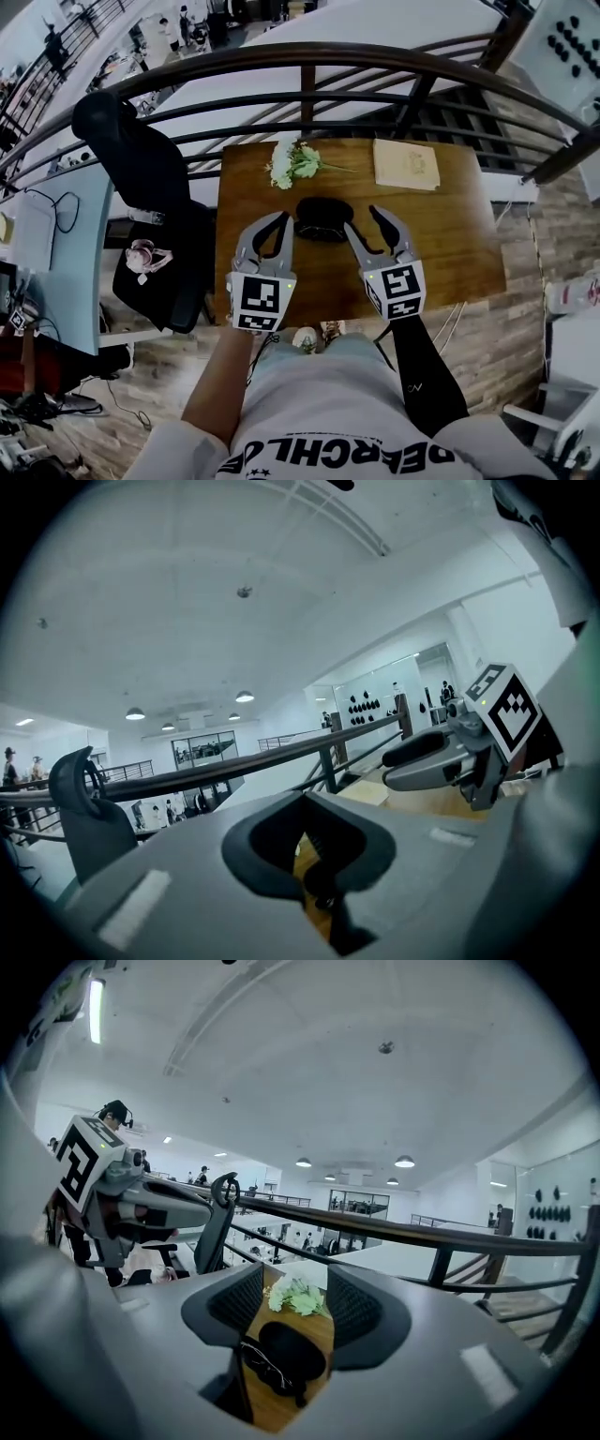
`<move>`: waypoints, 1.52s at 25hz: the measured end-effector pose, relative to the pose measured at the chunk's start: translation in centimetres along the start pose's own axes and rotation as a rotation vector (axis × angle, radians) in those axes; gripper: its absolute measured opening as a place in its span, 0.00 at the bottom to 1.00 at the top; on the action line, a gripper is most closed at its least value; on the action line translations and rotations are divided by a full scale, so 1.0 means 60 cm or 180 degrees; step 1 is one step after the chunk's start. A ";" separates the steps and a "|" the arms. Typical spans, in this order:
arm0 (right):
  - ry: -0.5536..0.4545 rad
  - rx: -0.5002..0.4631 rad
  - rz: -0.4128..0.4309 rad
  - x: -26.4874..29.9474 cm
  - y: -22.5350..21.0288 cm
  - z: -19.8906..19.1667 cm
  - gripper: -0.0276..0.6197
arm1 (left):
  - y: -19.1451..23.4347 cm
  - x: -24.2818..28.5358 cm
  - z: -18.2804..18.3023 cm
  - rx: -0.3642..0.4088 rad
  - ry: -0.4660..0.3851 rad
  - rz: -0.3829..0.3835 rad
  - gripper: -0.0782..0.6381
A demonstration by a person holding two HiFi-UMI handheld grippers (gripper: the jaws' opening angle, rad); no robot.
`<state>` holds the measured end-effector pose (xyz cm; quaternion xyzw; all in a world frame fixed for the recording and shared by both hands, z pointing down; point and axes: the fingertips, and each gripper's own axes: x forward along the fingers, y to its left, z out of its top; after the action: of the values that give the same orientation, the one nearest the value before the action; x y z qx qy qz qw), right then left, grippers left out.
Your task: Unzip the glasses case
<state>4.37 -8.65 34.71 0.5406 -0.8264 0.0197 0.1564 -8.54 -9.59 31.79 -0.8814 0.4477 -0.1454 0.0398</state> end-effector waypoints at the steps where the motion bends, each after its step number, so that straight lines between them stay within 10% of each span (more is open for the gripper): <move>1: -0.0015 -0.0007 -0.0033 -0.007 0.003 0.005 0.41 | 0.000 -0.007 0.005 -0.0005 -0.0033 -0.0016 0.11; 21: -0.0026 -0.0003 -0.0309 -0.092 0.051 0.020 0.33 | 0.000 -0.077 0.037 -0.0158 -0.0315 -0.0162 0.11; 24: 0.0010 -0.0100 -0.0357 -0.101 0.052 0.020 0.09 | -0.003 -0.078 0.041 -0.0149 -0.0328 -0.0174 0.11; 38: 0.0055 -0.0111 -0.0403 -0.099 0.042 0.020 0.09 | 0.003 -0.080 0.044 -0.0123 -0.0331 -0.0173 0.11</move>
<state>3.97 -2.55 32.22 0.5888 -0.7893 -0.0001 0.1739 -10.60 -6.00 28.14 -0.9002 0.4237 -0.0917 0.0421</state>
